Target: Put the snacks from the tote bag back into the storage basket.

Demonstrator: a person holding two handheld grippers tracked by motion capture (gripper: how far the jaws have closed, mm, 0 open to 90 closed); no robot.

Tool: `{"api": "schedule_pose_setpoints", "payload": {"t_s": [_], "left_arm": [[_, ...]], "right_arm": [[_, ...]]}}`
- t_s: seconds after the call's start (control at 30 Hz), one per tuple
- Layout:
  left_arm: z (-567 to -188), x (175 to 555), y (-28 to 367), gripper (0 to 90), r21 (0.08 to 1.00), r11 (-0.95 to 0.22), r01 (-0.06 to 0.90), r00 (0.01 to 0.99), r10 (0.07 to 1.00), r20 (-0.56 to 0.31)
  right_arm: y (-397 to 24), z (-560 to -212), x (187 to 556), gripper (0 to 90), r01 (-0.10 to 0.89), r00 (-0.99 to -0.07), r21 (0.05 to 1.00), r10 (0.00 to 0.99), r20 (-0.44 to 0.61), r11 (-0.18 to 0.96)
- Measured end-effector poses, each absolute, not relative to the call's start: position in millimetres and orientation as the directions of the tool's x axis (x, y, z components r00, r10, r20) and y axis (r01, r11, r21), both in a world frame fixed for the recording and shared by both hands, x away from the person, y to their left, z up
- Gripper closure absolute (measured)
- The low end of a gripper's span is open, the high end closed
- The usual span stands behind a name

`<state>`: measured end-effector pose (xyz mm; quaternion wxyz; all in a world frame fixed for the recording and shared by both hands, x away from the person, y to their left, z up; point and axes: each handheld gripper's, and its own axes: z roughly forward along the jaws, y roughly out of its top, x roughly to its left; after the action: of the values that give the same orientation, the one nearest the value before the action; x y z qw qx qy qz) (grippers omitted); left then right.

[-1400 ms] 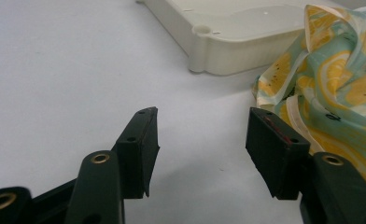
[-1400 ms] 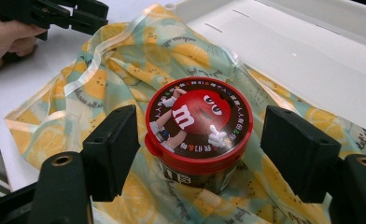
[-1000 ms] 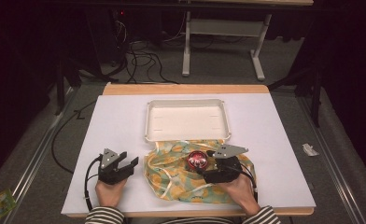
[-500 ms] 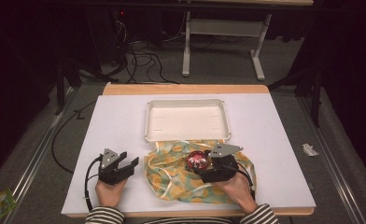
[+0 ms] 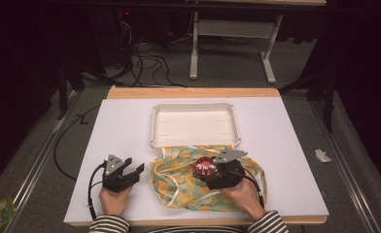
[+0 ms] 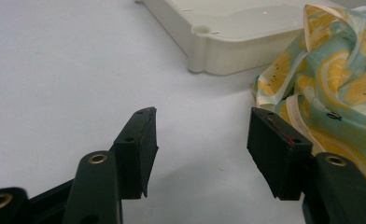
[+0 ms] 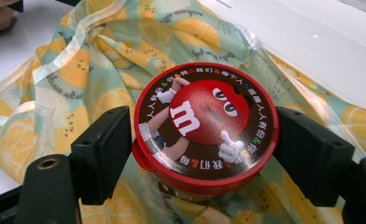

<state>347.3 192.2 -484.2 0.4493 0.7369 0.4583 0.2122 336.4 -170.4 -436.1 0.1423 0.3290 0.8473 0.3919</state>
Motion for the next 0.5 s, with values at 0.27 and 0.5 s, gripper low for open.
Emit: {"api": "schedule_pose_setpoints", "payload": {"t_s": [0.27,0.5], "left_arm": [[-484.1,346.9,192.2,43.1,0.858,-0.176,0.483,0.490,0.866,-0.098],[-484.1,346.7,191.9,43.3,0.859,-0.179,0.480,0.490,0.867,-0.093]], "right_arm": [[-166.6,-440.3,339.0,25.3,0.456,-0.737,0.743,0.676,0.007,0.490],[-166.8,-441.2,338.5,25.4,0.438,-0.744,0.745,0.668,-0.013,0.503]]}}
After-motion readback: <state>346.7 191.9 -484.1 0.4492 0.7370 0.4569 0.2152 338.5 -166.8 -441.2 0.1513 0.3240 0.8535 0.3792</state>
